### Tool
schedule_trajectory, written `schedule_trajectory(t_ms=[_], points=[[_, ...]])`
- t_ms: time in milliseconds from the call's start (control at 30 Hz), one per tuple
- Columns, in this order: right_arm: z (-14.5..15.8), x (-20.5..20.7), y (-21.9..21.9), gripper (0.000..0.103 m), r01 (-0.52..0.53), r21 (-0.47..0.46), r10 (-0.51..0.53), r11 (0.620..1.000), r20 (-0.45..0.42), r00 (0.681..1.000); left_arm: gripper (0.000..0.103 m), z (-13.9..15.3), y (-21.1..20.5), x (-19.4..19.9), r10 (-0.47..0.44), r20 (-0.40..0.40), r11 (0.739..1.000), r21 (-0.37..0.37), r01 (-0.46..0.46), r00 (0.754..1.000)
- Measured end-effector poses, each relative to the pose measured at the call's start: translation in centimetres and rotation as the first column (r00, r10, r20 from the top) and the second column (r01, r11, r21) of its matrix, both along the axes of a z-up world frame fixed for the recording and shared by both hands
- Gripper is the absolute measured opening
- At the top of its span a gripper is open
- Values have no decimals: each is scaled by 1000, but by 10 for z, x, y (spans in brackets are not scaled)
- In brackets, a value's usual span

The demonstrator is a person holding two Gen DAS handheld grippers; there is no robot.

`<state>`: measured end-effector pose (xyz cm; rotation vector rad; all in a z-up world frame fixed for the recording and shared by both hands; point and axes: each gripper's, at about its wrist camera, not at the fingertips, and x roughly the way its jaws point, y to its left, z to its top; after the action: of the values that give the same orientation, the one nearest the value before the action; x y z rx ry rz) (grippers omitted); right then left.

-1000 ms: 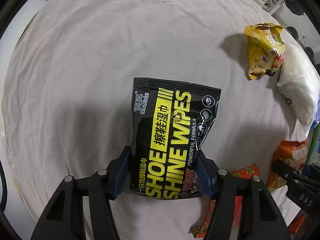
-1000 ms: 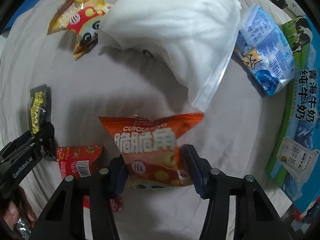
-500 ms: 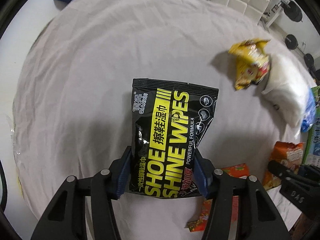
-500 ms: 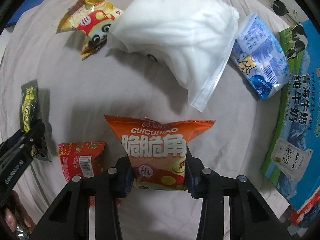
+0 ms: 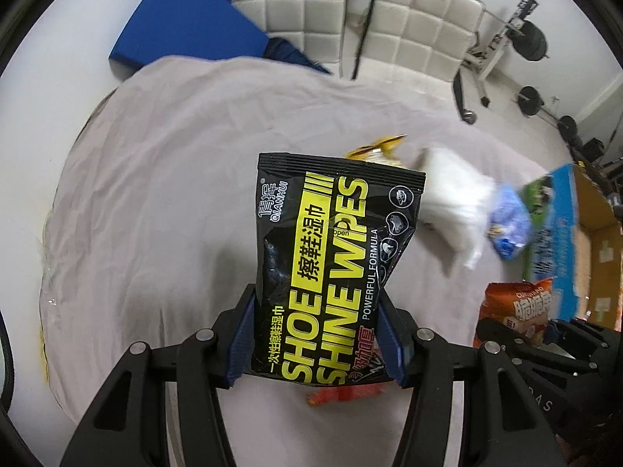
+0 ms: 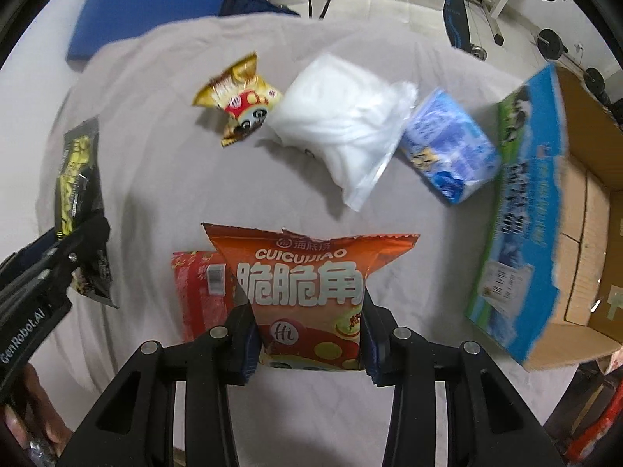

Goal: Organize soft objects
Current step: 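Carry both packs over the cardboard box and open both grippers to drop them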

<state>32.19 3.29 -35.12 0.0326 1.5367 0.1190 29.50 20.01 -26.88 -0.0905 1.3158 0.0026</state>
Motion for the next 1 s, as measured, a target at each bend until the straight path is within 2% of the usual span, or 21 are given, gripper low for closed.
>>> schedule_trajectory(t_ms=[100, 300, 433, 567, 733, 833, 1000], points=[[26, -10, -20, 44, 13, 28, -14, 1000, 27, 1000, 53, 18, -20, -5, -26, 25, 999, -20, 27, 999], [85, -35, -92, 44, 55, 84, -62, 995, 85, 994, 53, 61, -70, -13, -69, 81, 995, -67, 75, 994], [116, -49, -147, 44, 97, 110, -109, 989, 110, 988, 53, 86, -121, -11, -115, 108, 985, -114, 127, 987], [136, -59, -207, 44, 142, 111, -156, 984, 130, 979, 53, 97, -179, -3, -178, 111, 968, -158, 194, 978], [143, -62, -290, 44, 218, 66, -225, 974, 152, 962, 53, 94, -257, 18, -251, 85, 940, -216, 264, 964], [130, -55, -342, 44, 269, 52, -274, 962, 137, 952, 53, 82, -300, 28, -286, 52, 927, -239, 290, 957], [91, -33, -406, 44, 311, 36, -313, 950, 99, 945, 53, 42, -359, 61, -310, -48, 914, -290, 284, 949]])
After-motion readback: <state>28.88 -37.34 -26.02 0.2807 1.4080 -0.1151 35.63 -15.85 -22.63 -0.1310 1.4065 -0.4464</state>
